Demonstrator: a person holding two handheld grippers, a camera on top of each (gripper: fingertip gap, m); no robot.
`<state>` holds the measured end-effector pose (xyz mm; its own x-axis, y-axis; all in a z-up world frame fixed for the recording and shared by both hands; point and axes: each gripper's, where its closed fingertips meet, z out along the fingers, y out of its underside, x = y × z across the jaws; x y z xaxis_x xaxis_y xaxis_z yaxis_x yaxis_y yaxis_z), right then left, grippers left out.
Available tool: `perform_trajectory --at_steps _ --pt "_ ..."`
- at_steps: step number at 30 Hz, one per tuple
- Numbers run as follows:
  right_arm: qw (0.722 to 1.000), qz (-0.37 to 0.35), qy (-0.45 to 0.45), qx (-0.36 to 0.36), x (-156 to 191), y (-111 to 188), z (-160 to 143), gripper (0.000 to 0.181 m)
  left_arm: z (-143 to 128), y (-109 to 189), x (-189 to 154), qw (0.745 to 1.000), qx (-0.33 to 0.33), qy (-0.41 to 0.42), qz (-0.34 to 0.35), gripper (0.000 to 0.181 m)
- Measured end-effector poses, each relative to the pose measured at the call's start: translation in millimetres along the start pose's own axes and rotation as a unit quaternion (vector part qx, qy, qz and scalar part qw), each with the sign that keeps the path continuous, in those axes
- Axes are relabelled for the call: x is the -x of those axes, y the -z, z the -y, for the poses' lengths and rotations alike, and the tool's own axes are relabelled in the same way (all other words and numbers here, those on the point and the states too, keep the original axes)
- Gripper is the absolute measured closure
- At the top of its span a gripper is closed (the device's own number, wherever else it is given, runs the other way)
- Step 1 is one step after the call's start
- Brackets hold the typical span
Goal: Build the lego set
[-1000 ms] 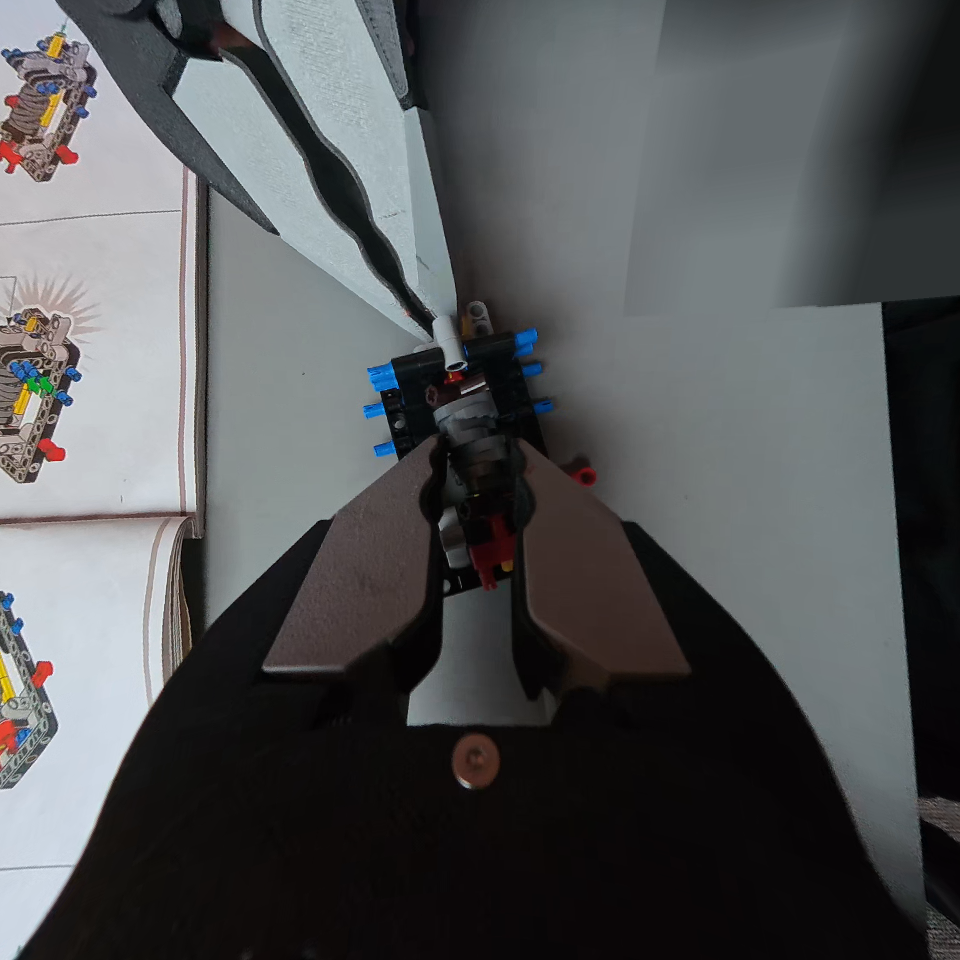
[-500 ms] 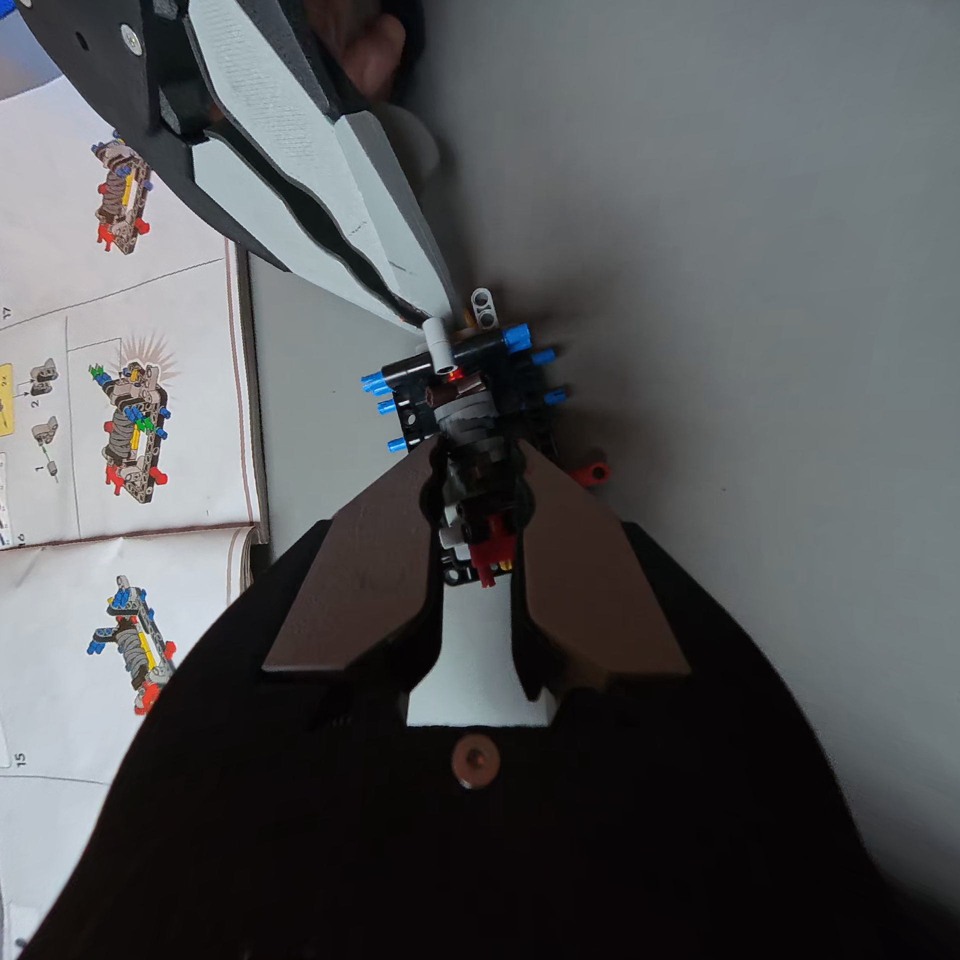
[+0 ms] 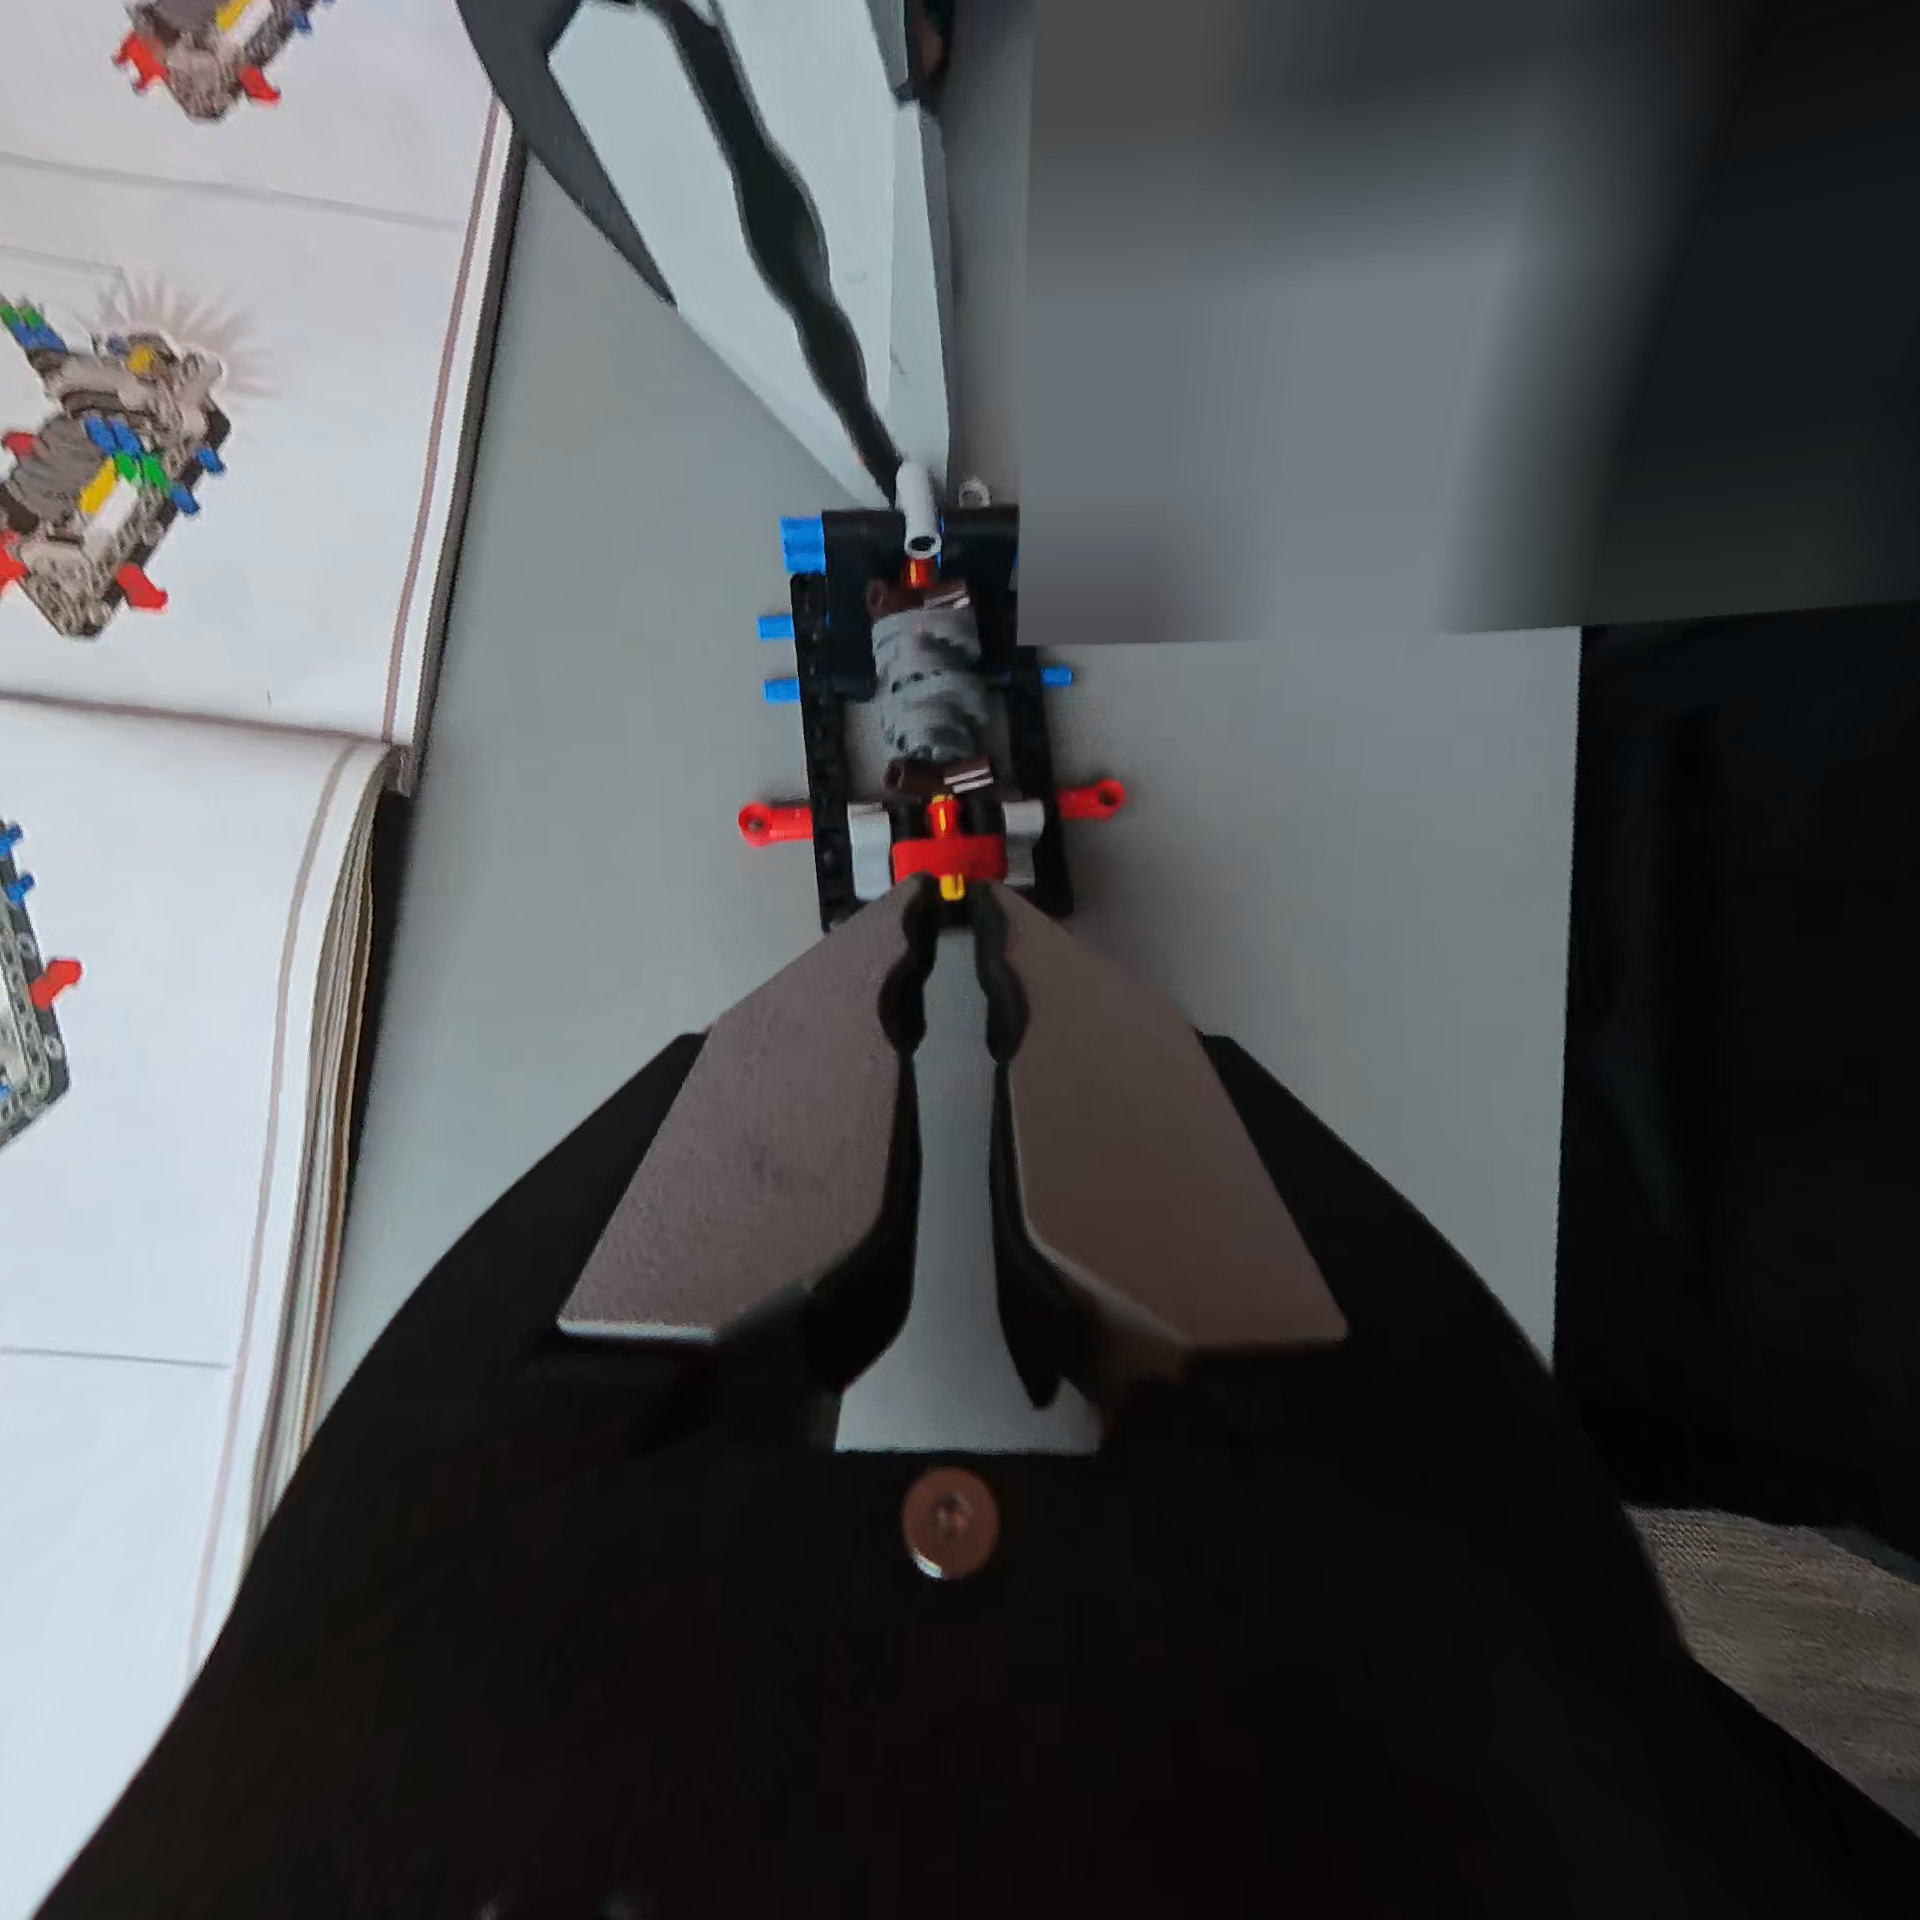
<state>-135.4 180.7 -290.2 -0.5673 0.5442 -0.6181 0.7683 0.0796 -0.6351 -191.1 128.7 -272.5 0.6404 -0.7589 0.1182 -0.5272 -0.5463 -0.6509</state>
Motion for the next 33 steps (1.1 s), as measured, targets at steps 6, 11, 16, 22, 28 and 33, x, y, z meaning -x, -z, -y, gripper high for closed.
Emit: perform_trajectory --at_steps 6,11,16,22,28,33 --pt "1.000 -0.001 0.003 -0.002 1 0 0 0.181 -6 -5 1 1.000 -0.001 0.025 0.002 0.176" --pt "1.000 -0.002 0.006 -0.006 1 1 1 0.181 -4 -6 6 0.999 -0.001 0.048 0.019 0.168" --pt "1.000 -0.001 0.002 -0.016 2 5 1 0.177 -9 -6 6 0.990 -0.023 0.135 -0.032 0.158" --pt "1.000 -0.007 -0.010 -0.015 -1 4 0 0.181 1 -14 -8 0.985 -0.040 0.149 -0.073 0.139" --pt "0.999 -0.002 -0.038 -0.031 -5 7 6 0.179 -3 -21 -5 0.995 -0.018 0.098 -0.027 0.160" --pt "0.999 0.001 -0.027 -0.025 -4 6 5 0.181 -3 -21 -5 0.994 -0.022 0.100 -0.033 0.161"
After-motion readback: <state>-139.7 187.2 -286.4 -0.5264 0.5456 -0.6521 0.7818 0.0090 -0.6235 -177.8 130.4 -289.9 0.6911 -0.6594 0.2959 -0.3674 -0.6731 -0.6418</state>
